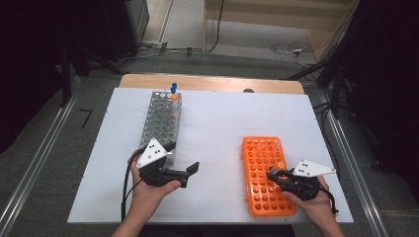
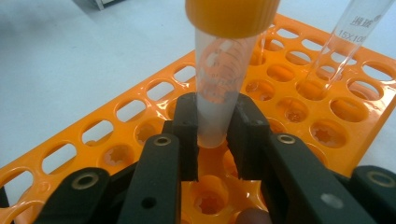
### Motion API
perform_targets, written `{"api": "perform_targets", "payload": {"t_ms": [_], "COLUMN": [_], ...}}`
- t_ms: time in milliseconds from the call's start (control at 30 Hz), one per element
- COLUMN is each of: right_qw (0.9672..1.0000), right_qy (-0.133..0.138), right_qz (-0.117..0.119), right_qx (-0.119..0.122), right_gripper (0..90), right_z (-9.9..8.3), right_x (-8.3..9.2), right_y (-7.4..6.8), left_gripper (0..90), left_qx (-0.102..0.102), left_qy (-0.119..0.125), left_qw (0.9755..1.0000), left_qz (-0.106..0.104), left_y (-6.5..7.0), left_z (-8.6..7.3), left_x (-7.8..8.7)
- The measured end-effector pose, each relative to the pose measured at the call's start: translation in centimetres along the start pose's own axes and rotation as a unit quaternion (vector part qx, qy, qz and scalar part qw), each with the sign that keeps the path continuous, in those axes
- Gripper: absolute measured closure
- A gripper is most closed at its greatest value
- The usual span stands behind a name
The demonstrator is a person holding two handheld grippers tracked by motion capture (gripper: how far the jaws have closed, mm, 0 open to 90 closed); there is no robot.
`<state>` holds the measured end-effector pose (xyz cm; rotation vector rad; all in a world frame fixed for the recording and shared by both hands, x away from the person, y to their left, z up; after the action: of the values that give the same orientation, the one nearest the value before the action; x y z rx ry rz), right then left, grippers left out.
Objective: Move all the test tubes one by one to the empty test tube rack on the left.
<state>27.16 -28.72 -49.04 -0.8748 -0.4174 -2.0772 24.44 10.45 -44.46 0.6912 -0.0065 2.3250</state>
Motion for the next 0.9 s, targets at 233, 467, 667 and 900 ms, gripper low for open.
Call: {"api": "perform_targets", "payload": {"t_ms": [233,467,667,900], "right_qw": [0.9998,0.9984,0.9985,0.9984], "right_qy": [0.011,0.029,0.031,0.032], "right_qz": [0.007,0.021,0.028,0.043], "right_qx": [-0.018,-0.043,-0.035,-0.019], "right_gripper": [72.7,72.7,72.8,72.8], "right_z": [0.6,1.8,3.3,5.8], "right_x": [0.8,2.6,2.9,2.1], "right_y": [0.1,0.4,-0.1,-0.7], "left_gripper": [0.0,0.0,0.0,0.0], "left_qx": [-0.002,-0.005,-0.008,-0.017], "left_qy": [-0.003,-0.002,0.0,-0.002], "left_qw": [1.0,0.9999,0.9998,0.9992], "left_qz": [-0.005,-0.011,-0.018,-0.035], "left_y": [0.3,0.5,0.8,1.4], "left_z": [0.1,0.5,1.1,2.1], "left_x": [-0.3,-0.2,-0.3,-1.1]}}
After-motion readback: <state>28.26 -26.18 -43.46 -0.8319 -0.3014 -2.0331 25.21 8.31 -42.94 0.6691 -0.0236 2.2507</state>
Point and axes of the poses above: each handheld gripper's, and its own axes: x roughly backward along the jaws, z roughly out of its top, y roughly to its right, the point moved 2 cm from there along -x, roughly forward along the jaws, and after that the axes turned 11 degrees about -y, right-handed, at the moved point
